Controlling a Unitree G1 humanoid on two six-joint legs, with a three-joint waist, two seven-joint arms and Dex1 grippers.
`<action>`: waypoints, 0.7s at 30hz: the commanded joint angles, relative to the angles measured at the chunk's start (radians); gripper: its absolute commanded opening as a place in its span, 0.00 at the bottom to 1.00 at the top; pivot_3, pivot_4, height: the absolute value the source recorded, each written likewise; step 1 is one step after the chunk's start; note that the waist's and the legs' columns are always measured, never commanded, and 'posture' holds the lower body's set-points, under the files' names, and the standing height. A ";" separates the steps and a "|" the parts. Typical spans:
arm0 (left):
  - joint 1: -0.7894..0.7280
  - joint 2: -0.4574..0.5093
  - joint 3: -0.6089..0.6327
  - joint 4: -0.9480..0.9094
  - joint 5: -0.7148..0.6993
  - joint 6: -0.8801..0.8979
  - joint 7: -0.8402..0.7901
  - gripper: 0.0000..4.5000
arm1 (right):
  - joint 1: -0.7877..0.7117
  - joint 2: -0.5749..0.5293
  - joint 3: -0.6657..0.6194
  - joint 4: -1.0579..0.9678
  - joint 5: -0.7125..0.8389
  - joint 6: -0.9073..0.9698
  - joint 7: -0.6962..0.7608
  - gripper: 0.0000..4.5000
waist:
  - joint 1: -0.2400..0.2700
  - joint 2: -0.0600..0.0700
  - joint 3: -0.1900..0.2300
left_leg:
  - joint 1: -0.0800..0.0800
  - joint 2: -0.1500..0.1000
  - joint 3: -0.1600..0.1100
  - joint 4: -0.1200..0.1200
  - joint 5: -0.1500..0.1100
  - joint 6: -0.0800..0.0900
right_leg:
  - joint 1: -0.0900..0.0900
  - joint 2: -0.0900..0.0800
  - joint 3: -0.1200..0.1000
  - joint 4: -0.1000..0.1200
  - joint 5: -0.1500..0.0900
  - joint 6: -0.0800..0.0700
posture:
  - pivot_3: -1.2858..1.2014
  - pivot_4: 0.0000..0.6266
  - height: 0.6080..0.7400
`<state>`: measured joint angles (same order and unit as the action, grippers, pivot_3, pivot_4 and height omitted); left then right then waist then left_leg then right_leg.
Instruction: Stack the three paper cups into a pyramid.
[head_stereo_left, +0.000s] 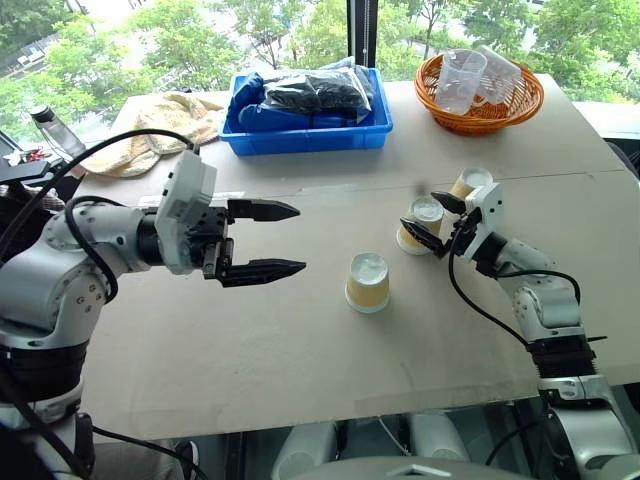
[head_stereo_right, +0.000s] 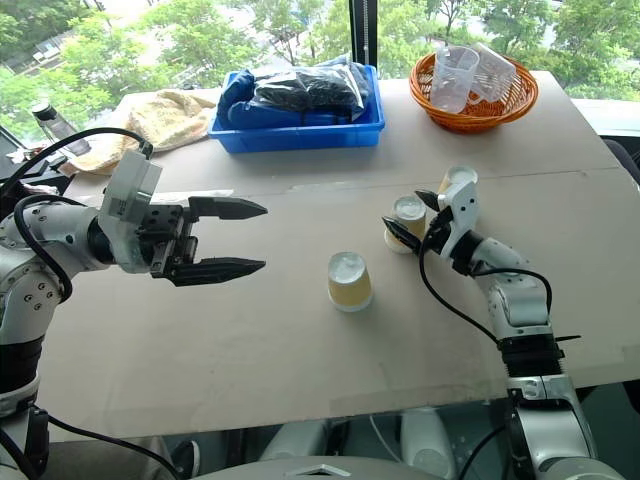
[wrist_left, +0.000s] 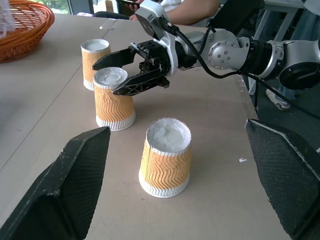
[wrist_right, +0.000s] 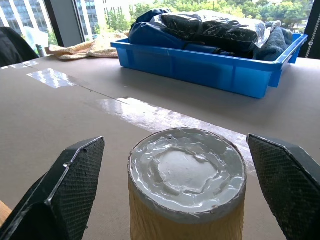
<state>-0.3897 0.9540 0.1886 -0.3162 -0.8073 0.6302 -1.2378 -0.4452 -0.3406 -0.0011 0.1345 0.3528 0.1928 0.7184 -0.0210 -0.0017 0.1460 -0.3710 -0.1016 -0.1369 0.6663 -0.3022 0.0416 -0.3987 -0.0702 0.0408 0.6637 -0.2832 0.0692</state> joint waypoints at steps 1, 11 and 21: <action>-0.022 0.008 0.034 0.000 -0.007 -0.013 -0.001 0.98 | -0.030 0.006 -0.002 -0.012 0.003 0.014 0.002 1.00 | 0.000 0.000 0.000 | 0.000 0.000 0.000 0.000 0.000 0.000 | 0.000 0.000 0.000 0.000 0.000 0.000 | 0.52 0.24 1.00; -0.028 0.005 0.022 0.017 0.006 -0.027 -0.009 1.00 | -0.007 -0.010 0.005 -0.031 -0.010 0.027 0.015 0.45 | -0.010 0.000 0.000 | 0.000 0.000 0.000 0.000 0.000 0.000 | -0.001 0.000 0.000 0.000 0.000 0.000 | 0.52 0.24 1.00; -0.040 0.004 0.008 0.030 0.021 -0.039 -0.036 1.00 | 0.188 -0.158 -0.030 -0.333 0.128 0.152 0.154 0.45 | -0.013 0.000 0.000 | -0.004 0.000 0.000 0.001 0.000 0.000 | -0.003 0.000 0.000 0.000 0.000 0.000 | 0.52 0.24 1.00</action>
<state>-0.4175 0.9517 0.1842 -0.2842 -0.7869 0.6067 -1.2639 -0.2841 -0.4740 -0.0163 -0.1064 0.4316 0.3097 0.8289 -0.0342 -0.0016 0.1460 -0.3775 -0.1016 -0.1374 0.6681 -0.3021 0.0417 -0.4038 -0.0704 0.0408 0.6649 -0.2832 0.0692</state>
